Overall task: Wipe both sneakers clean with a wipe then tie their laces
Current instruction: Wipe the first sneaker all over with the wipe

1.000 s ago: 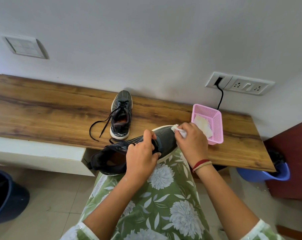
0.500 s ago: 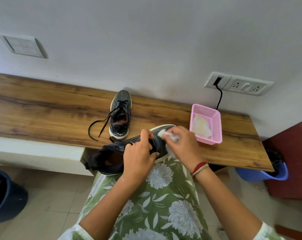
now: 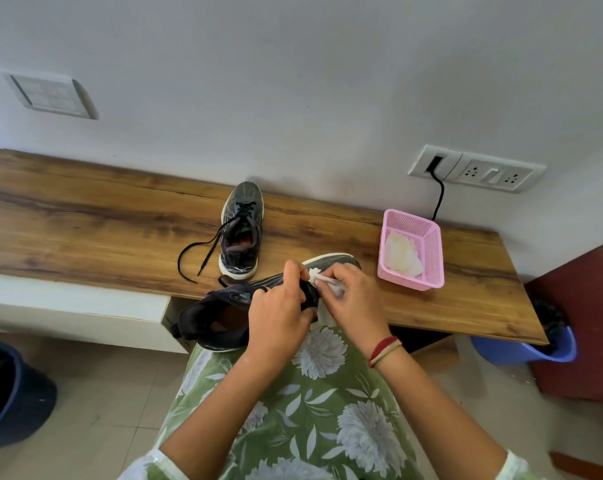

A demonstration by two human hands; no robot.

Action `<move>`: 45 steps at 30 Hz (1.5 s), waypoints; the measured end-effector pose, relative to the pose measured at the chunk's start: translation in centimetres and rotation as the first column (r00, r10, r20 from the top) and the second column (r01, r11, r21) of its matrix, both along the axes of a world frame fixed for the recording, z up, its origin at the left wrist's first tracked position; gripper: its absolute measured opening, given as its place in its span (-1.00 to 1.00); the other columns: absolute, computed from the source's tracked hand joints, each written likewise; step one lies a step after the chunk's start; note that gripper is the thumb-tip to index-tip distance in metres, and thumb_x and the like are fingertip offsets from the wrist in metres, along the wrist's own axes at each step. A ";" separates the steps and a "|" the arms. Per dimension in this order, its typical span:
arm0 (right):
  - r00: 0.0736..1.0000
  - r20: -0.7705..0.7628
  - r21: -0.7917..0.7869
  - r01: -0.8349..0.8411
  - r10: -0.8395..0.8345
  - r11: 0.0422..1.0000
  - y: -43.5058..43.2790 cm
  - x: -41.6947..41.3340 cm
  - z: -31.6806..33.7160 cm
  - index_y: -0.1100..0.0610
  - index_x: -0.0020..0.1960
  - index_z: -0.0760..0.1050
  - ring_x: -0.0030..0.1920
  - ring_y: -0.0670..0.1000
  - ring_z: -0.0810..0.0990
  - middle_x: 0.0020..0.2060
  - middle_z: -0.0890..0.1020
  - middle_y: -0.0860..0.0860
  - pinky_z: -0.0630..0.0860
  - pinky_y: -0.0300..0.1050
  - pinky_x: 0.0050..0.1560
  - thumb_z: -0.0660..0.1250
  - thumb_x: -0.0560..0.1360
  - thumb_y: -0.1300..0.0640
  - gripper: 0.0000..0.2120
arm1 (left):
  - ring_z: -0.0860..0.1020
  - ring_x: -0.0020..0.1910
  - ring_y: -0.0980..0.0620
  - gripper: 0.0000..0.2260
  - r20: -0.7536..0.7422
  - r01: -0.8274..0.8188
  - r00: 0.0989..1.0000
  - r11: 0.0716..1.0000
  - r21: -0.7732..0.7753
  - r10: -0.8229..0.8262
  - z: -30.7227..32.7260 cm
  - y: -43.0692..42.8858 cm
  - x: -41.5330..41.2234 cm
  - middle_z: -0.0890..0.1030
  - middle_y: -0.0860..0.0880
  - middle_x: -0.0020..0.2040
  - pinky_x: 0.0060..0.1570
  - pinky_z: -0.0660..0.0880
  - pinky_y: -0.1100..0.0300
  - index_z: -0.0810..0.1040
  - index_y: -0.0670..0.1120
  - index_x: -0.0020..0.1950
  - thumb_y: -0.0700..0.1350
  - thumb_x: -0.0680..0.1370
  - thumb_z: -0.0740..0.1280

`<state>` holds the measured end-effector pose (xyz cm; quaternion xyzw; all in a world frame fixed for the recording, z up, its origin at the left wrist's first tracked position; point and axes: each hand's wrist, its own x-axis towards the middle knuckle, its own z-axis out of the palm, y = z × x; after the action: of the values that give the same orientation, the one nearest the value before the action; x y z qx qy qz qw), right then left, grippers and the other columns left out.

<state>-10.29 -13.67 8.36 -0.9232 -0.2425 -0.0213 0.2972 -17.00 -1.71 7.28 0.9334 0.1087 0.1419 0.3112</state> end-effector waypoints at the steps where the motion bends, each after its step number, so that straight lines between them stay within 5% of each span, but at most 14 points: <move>1: 0.998 0.052 -0.051 0.029 -0.027 0.998 -0.2 0.2 -0.1 0.04 -0.14 0.47 -0.29 -0.13 0.42 -0.25 0.45 -0.12 0.28 -0.32 -0.37 0.29 0.52 0.03 -0.90 | 0.60 -0.21 -0.05 -0.57 0.001 -0.001 1.000 1.000 -0.005 0.001 0.0 0.0 0.0 0.46 0.15 -0.30 -0.22 0.29 0.09 0.24 0.01 0.07 -0.08 0.41 0.46; 4: 0.983 0.106 -0.075 0.161 -0.153 0.984 -1.5 1.7 0.2 0.06 -0.12 0.44 -0.31 -0.08 0.44 -0.25 0.46 -0.08 0.28 -0.30 -0.39 0.25 0.54 0.05 -0.89 | 0.60 -0.21 0.00 -0.57 -0.002 0.016 1.000 1.000 -0.008 -0.016 0.1 0.0 0.0 0.44 0.16 -0.29 -0.20 0.26 0.12 0.25 0.00 0.08 -0.03 0.42 0.48; 8: 0.954 0.036 0.102 0.292 -0.297 0.951 -2.3 2.3 0.7 0.12 -0.12 0.49 -0.27 -0.05 0.48 -0.25 0.53 -0.01 0.39 -0.27 -0.36 0.29 0.52 0.05 -0.86 | 0.59 -0.23 0.00 -0.57 0.006 0.015 1.000 1.000 -0.023 -0.015 0.1 -0.2 0.0 0.41 0.18 -0.34 -0.21 0.26 0.12 0.26 0.01 0.06 -0.04 0.41 0.48; 14: 0.982 0.065 0.032 0.175 -0.177 0.984 -1.7 1.7 -0.3 0.07 -0.14 0.47 -0.28 -0.08 0.45 -0.26 0.49 -0.07 0.32 -0.28 -0.36 0.30 0.51 0.07 -0.91 | 0.58 -0.26 -0.02 -0.54 -0.013 0.037 0.999 0.995 -0.091 -0.038 0.3 0.8 0.5 0.40 0.19 -0.36 -0.21 0.43 0.06 0.29 0.02 0.03 -0.04 0.34 0.53; 18: 0.907 -0.096 0.197 0.421 -0.410 0.885 -3.1 3.9 0.6 0.13 -0.11 0.50 -0.20 -0.01 0.53 -0.20 0.56 0.01 0.36 -0.35 -0.36 0.33 0.50 0.07 -0.88 | 0.56 -0.26 0.02 -0.58 -0.022 0.027 0.999 0.993 -0.114 -0.029 0.6 1.1 0.4 0.43 0.16 -0.33 -0.21 0.43 0.06 0.31 0.03 0.01 -0.04 0.35 0.52; 21: 0.910 -0.230 0.357 0.410 -0.346 0.840 -3.3 4.0 1.8 0.15 -0.10 0.52 -0.19 -0.07 0.53 -0.18 0.58 0.02 0.38 -0.45 -0.36 0.37 0.48 0.09 -0.87 | 0.49 -0.32 0.10 -0.60 -0.003 -0.011 1.000 0.991 -0.132 0.010 0.9 1.5 0.3 0.45 0.12 -0.33 -0.25 0.42 0.08 0.33 0.06 -0.04 -0.05 0.34 0.53; 24: 0.978 -0.099 0.201 0.200 -0.183 0.959 -2.4 2.6 2.1 0.08 -0.12 0.52 -0.21 -0.12 0.51 -0.21 0.56 -0.05 0.46 -0.27 -0.28 0.35 0.49 0.06 -0.91 | 0.47 -0.33 0.10 -0.62 -0.009 -0.014 1.000 0.990 -0.138 0.013 0.9 1.6 0.4 0.46 0.10 -0.34 -0.28 0.42 0.08 0.37 0.05 -0.07 -0.05 0.32 0.54; 27: 0.985 0.055 0.042 0.162 -0.164 0.986 -2.3 1.6 1.1 0.06 -0.11 0.49 -0.22 -0.09 0.49 -0.21 0.54 -0.06 0.50 -0.14 -0.27 0.30 0.52 0.04 -0.90 | 0.47 -0.33 0.12 -0.64 -0.028 -0.006 1.000 0.989 -0.145 0.002 0.7 1.5 0.4 0.46 0.13 -0.34 -0.27 0.42 0.10 0.40 0.06 -0.09 -0.04 0.31 0.55; 30: 0.983 0.011 0.093 0.180 -0.181 0.979 -3.1 0.9 0.7 0.07 -0.15 0.50 -0.24 -0.11 0.48 -0.25 0.54 -0.06 0.49 -0.12 -0.27 0.32 0.50 0.06 -0.90 | 0.47 -0.31 0.13 -0.67 -0.052 0.029 0.998 0.988 -0.149 -0.037 0.6 1.6 0.4 0.47 0.16 -0.33 -0.25 0.41 0.13 0.44 0.09 -0.10 -0.03 0.30 0.56; 35: 0.971 -0.107 -0.083 0.205 -0.213 0.975 -4.7 1.0 2.1 0.01 -0.19 0.53 -0.25 -0.10 0.52 -0.28 0.59 -0.08 0.49 -0.14 -0.27 0.35 0.45 0.03 -0.92 | 0.55 -0.19 0.11 -0.65 -0.106 0.131 0.984 0.984 -0.121 -0.144 1.2 1.3 0.2 0.47 0.19 -0.27 -0.05 0.45 0.05 0.50 0.11 0.05 0.13 0.35 0.50; 38: 0.961 -0.127 -0.079 0.238 -0.247 0.968 -5.1 1.7 3.1 0.03 -0.19 0.53 -0.25 -0.11 0.51 -0.28 0.59 -0.07 0.40 -0.24 -0.32 0.36 0.45 0.04 -0.92 | 0.53 0.04 0.10 -0.51 -0.237 0.116 0.966 0.993 0.018 -0.108 2.4 0.7 0.1 0.52 0.18 -0.08 0.02 0.32 0.06 0.40 0.12 0.20 0.32 0.39 0.36; 42: 0.951 -0.210 0.023 0.235 -0.225 0.972 -5.1 1.8 3.7 0.06 -0.21 0.55 -0.25 -0.13 0.52 -0.28 0.60 -0.06 0.31 -0.29 -0.35 0.39 0.43 0.07 -0.91 | 0.39 0.32 -0.03 -0.22 -0.452 0.116 0.892 0.974 0.196 -0.015 3.4 0.6 0.5 0.48 0.03 0.24 0.35 0.12 -0.20 0.17 -0.08 0.45 0.34 0.41 0.32; 45: 0.940 -0.284 0.140 0.238 -0.192 0.961 -5.1 1.5 4.1 0.11 -0.20 0.57 -0.23 -0.12 0.53 -0.27 0.61 -0.04 0.34 -0.30 -0.32 0.41 0.43 0.09 -0.91 | 0.42 0.23 -0.05 -0.35 -0.464 0.138 0.886 0.965 0.221 -0.020 3.9 1.0 0.5 0.48 -0.05 0.15 0.26 0.27 0.04 0.34 -0.15 0.27 0.31 0.42 0.34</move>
<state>-8.75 -18.75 12.44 -0.9095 -0.0948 0.0502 0.4017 -16.49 -0.71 11.18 0.9755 0.1218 -0.0823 0.1634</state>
